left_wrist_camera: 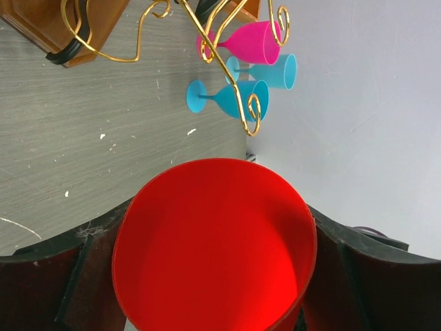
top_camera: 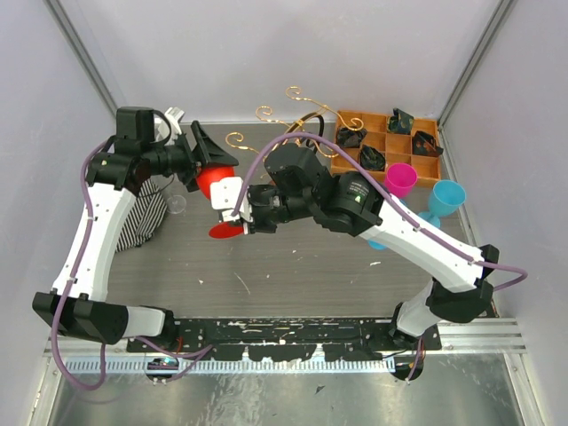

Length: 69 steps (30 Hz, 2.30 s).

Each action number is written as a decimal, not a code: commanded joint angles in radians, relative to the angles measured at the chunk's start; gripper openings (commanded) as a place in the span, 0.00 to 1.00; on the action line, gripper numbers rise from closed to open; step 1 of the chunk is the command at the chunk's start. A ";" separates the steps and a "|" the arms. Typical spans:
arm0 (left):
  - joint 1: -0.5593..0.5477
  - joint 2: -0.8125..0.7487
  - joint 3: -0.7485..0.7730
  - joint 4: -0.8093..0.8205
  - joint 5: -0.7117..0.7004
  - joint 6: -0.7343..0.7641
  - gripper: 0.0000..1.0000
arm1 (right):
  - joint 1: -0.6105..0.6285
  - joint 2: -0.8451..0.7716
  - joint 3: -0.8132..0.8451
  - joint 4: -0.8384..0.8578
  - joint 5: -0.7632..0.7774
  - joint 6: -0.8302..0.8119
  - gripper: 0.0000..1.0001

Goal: Take the wine glass off the wine glass rack

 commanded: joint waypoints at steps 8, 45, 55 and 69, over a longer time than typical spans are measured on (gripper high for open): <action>0.000 -0.018 0.003 0.008 0.014 0.048 0.79 | 0.001 -0.070 -0.047 0.047 0.118 -0.009 0.29; -0.216 -0.319 -1.095 1.648 -1.010 0.773 0.91 | -0.021 -0.269 -0.397 0.353 0.469 0.145 0.81; -0.221 0.001 -1.172 2.085 -1.105 0.867 0.93 | -0.084 -0.269 -0.369 0.337 0.413 0.215 0.81; -0.224 0.222 -1.158 2.268 -1.134 0.802 0.97 | -0.142 -0.274 -0.373 0.296 0.387 0.263 0.79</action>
